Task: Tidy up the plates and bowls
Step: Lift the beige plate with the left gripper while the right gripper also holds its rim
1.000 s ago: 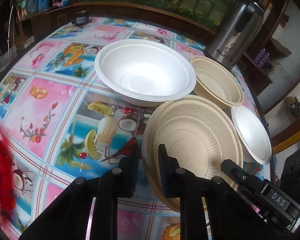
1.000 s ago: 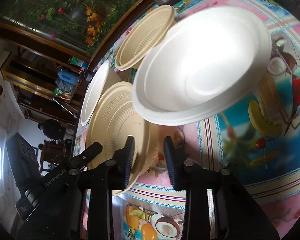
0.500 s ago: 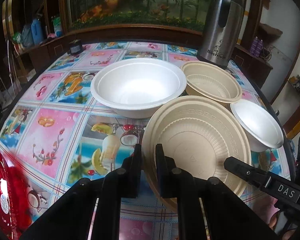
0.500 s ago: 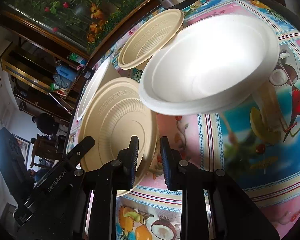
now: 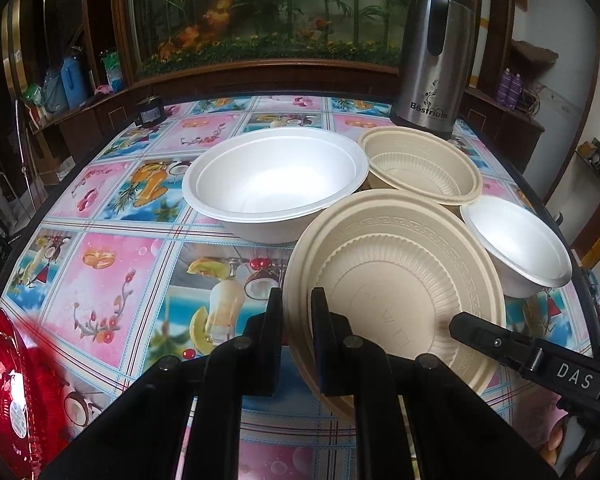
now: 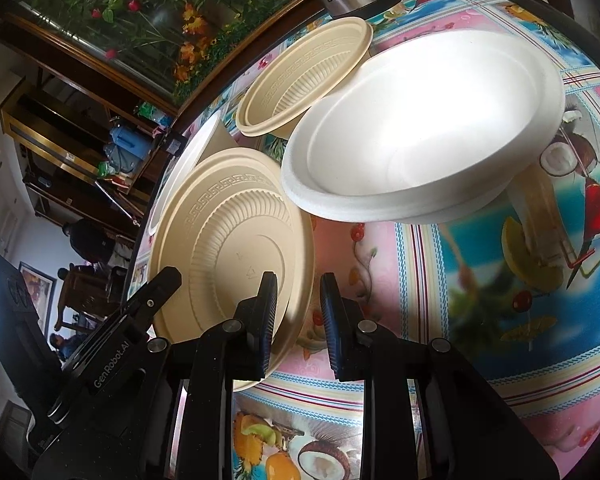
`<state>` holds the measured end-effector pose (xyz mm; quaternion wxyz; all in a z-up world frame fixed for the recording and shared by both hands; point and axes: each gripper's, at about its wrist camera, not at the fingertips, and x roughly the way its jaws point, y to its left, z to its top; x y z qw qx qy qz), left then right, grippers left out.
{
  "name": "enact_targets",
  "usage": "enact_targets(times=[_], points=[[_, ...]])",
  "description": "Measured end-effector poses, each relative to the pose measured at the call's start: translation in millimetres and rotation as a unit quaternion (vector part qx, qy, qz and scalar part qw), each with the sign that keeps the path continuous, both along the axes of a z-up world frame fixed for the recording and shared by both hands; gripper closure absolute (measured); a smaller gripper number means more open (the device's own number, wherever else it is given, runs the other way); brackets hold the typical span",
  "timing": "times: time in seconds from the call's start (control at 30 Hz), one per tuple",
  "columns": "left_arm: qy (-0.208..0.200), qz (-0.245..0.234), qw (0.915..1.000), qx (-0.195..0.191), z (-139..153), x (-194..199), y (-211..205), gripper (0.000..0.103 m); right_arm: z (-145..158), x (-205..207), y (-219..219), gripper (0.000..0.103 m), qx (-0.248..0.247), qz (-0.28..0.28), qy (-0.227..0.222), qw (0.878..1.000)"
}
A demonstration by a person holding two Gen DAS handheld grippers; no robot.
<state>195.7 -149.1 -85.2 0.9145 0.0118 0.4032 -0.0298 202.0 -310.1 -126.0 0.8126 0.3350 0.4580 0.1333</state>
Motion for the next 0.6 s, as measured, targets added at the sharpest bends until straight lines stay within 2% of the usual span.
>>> enact_targets(times=[0.6], points=[[-0.017, -0.002, 0.9997, 0.019, 0.9, -5.1, -3.5, 0.092, 1.3, 0.2, -0.3, 0.082, 0.002, 0.000, 0.005, 1.000]])
